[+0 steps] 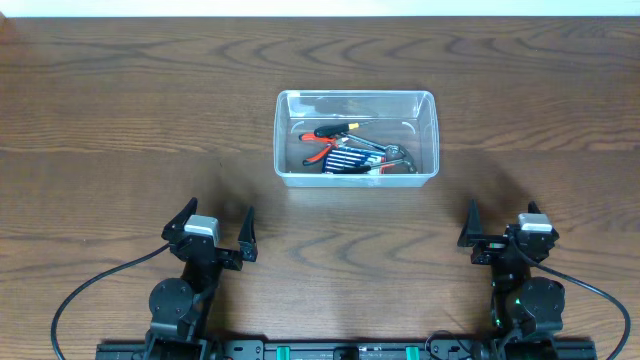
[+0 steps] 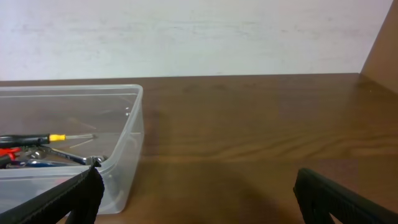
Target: Pack container
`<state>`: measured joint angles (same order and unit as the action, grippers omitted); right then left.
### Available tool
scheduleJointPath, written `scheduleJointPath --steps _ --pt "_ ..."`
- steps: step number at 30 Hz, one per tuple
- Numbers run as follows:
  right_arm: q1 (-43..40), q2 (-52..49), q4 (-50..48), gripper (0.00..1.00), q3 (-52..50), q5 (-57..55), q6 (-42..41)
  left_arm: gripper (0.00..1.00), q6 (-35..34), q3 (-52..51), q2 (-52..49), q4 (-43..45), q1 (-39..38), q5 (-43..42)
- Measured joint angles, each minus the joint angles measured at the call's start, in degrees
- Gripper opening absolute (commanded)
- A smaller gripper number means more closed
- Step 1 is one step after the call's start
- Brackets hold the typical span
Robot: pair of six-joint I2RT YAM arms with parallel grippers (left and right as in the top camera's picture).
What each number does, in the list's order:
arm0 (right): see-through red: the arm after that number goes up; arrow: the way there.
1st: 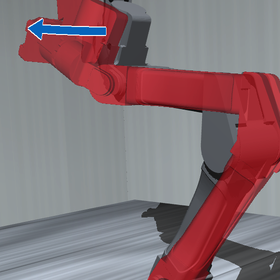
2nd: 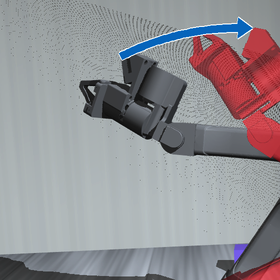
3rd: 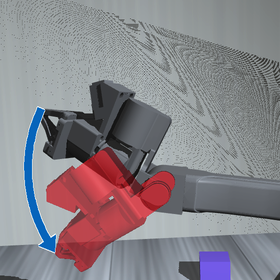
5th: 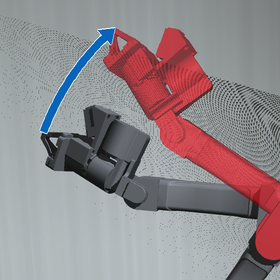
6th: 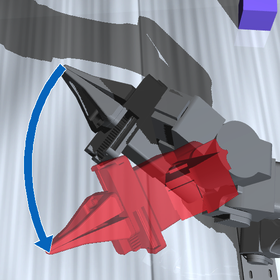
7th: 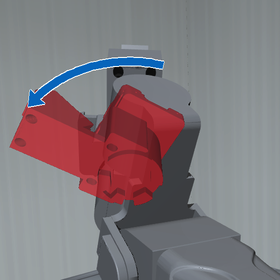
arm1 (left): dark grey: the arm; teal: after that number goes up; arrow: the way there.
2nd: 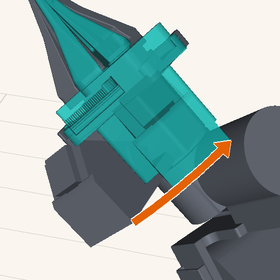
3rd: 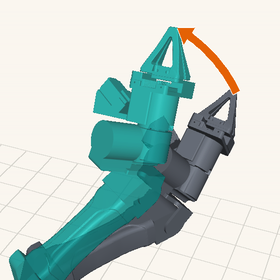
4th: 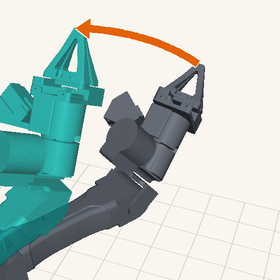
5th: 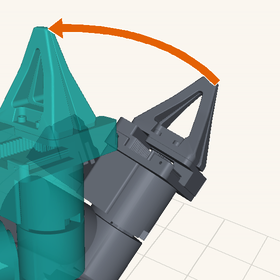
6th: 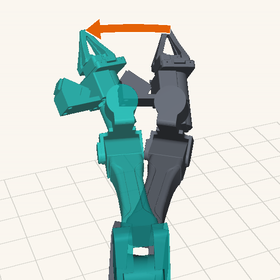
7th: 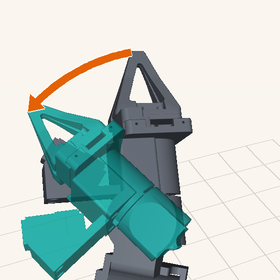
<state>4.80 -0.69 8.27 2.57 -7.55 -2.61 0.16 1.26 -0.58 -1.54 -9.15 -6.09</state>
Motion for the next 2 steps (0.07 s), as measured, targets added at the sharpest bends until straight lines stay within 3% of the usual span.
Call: scheduleJointPath --steps 2 --pt "0.0 0.0 0.0 0.99 0.0 0.0 0.0 0.98 0.0 0.0 0.0 0.0 0.0 0.0"
